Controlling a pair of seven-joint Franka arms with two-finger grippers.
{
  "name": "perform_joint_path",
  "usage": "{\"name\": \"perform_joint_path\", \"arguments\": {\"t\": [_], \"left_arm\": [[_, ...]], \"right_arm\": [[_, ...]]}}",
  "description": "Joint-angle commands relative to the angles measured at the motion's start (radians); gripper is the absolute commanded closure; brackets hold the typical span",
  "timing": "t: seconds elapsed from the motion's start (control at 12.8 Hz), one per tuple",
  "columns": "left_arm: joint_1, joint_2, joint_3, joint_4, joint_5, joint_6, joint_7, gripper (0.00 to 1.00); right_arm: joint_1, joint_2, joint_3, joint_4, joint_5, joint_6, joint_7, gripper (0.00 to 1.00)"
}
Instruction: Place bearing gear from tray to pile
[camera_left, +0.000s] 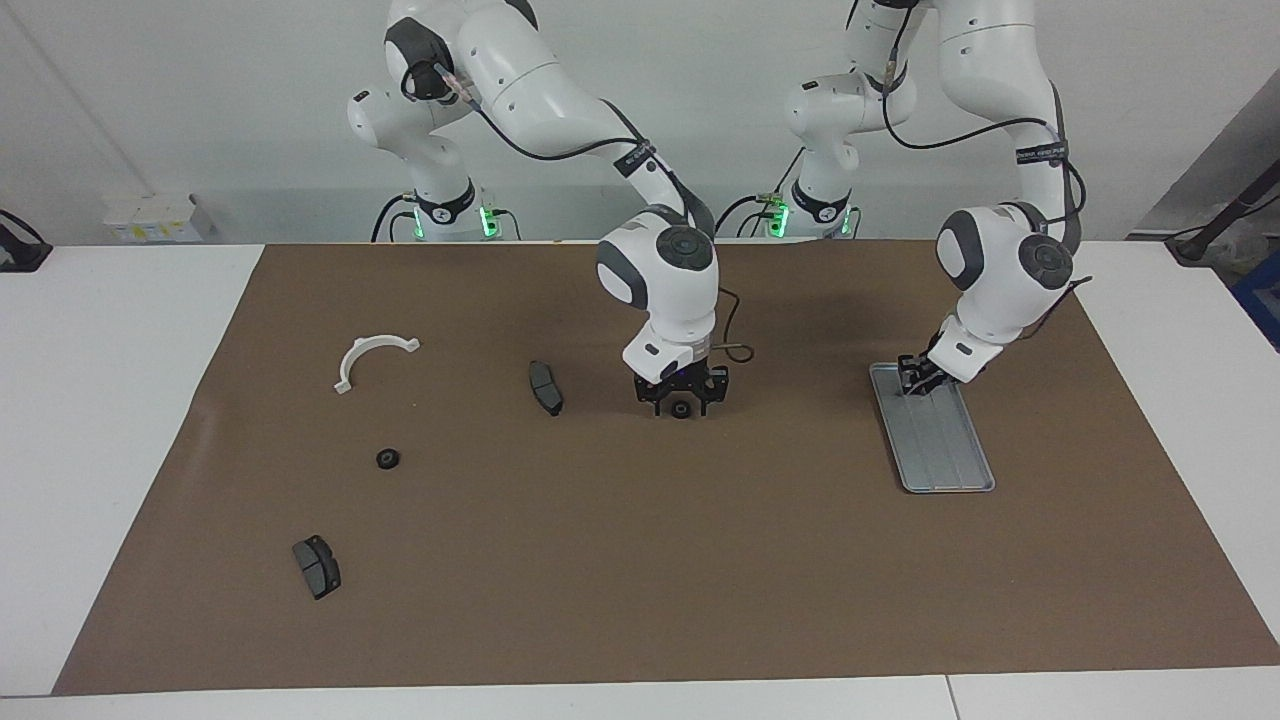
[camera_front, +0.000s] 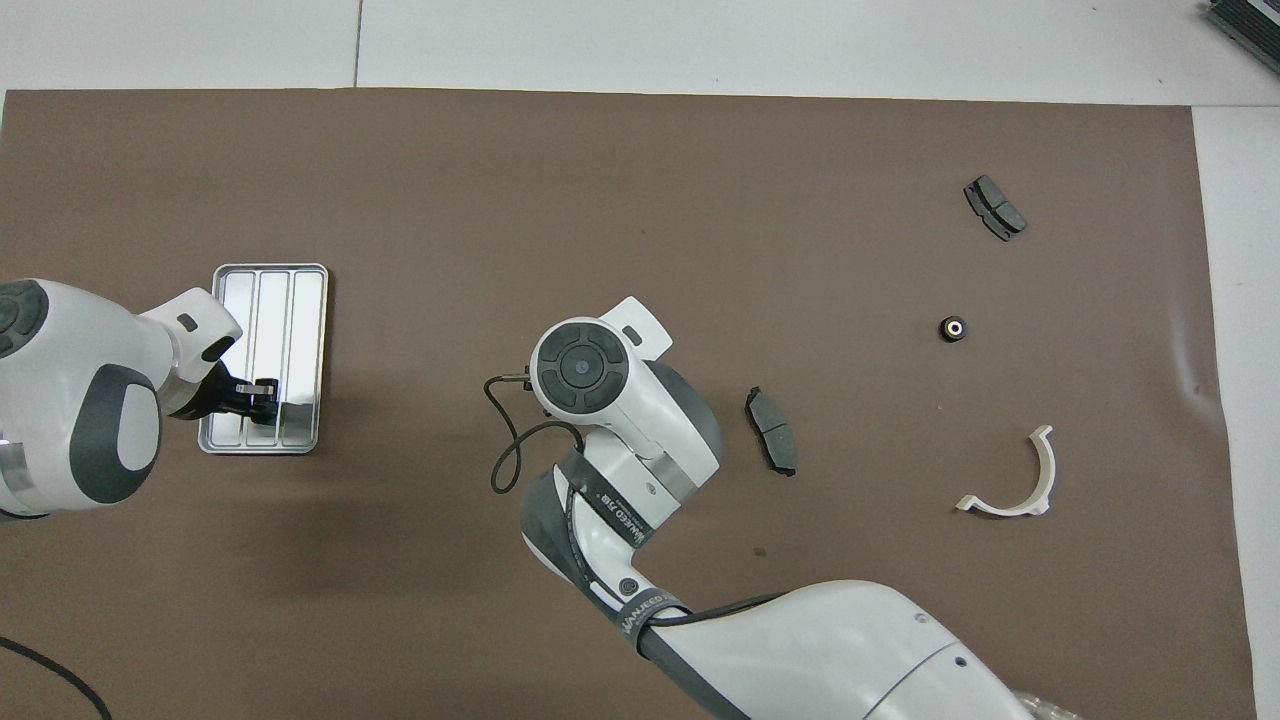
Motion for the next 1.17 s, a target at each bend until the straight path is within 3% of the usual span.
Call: {"name": "perform_joint_path", "arguments": {"t": [0.0,0.16,0.39,0.62,0.78,1.09], "left_arm": [[0.015,-0.014,-0.009,-0.027,0.015,0.028,0.009,0.7],[0.013,-0.003,-0.009,-0.027,0.015,0.034,0.009,0.74],[0.013,-0.003,-0.009,-0.027,0.015,0.037,0.009,0.8],[0.01,0.0,-0.007,-0.015,0.015,0.034,0.007,0.86],[0.005,-0.002,-0.009,0.017,0.015,0.023,0.001,0.89],[-0.011,0.0,-0.015,0.105,0.013,-0.043,-0.04,0.93]], "right_arm": [[0.011,0.005,-0.002,-0.018,-0.025,0.015,0.022,0.38],[0.014,0.003,-0.002,-0.021,-0.026,0.014,0.023,0.53],[0.01,0.003,-0.002,-0.009,-0.051,0.015,0.026,0.9],[-0.001,0.0,-0.011,-0.004,-0.055,0.021,0.042,1.0],[-0.027,-0.035,-0.014,-0.032,-0.06,0.021,0.056,1.0],[-0.136,-0.208,-0.013,-0.277,-0.058,0.095,-0.012,1.0]]}}
